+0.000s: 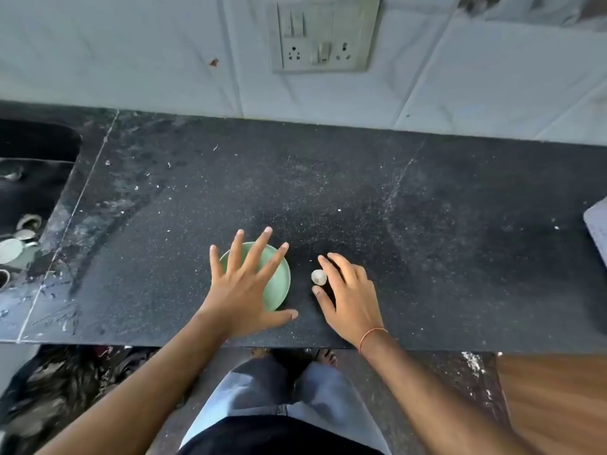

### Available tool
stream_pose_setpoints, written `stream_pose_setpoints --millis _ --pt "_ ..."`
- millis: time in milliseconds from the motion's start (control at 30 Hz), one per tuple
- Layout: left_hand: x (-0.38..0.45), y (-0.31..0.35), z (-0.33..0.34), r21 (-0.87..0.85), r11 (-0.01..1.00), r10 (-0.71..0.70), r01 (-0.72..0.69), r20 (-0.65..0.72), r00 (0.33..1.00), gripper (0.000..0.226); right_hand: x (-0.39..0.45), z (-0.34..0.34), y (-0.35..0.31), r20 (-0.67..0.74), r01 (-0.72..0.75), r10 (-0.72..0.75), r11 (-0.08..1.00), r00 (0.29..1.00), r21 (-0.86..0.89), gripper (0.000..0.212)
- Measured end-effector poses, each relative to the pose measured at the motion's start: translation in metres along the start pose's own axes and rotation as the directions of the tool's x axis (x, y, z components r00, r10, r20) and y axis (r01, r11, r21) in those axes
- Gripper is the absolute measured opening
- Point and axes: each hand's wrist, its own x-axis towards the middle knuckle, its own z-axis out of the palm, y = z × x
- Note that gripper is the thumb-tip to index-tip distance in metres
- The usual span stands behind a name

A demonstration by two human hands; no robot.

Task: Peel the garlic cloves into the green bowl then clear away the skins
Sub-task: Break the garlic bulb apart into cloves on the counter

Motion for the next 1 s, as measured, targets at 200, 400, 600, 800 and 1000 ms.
stream_pose_setpoints --millis 200,400,600,800,1000 --pt "0.014 -0.023 0.003 -0.118 0.991 -0.066 0.065 -0.006 0.998 0.124 0.016 0.032 0.003 0.044 0.062 -0.071 0.981 0.996 0.182 0.047" --pt "0.000 -0.071 -0.006 -0.091 0.995 -0.050 0.052 0.021 0.999 0.127 0.046 0.052 -0.018 0.032 -0.061 0.053 0.836 0.998 0.545 0.037" --pt "-0.025 -0.089 -0.006 -0.113 0.994 -0.029 0.014 -0.134 0.991 0.140 0.095 0.060 -0.010 0.009 -0.060 0.092 0.572 0.996 0.818 0.042" --pt "-0.009 0.027 0.035 -0.383 0.784 0.192 -0.488 -0.597 0.779 0.086 0.100 0.062 -0.003 0.004 -0.054 0.173 0.285 0.985 0.957 0.045" --pt "0.048 0.026 0.105 -0.541 0.696 -0.015 -0.471 -0.667 0.745 0.064 0.097 0.070 0.004 -0.080 0.058 0.139 0.156 0.987 0.986 0.042"
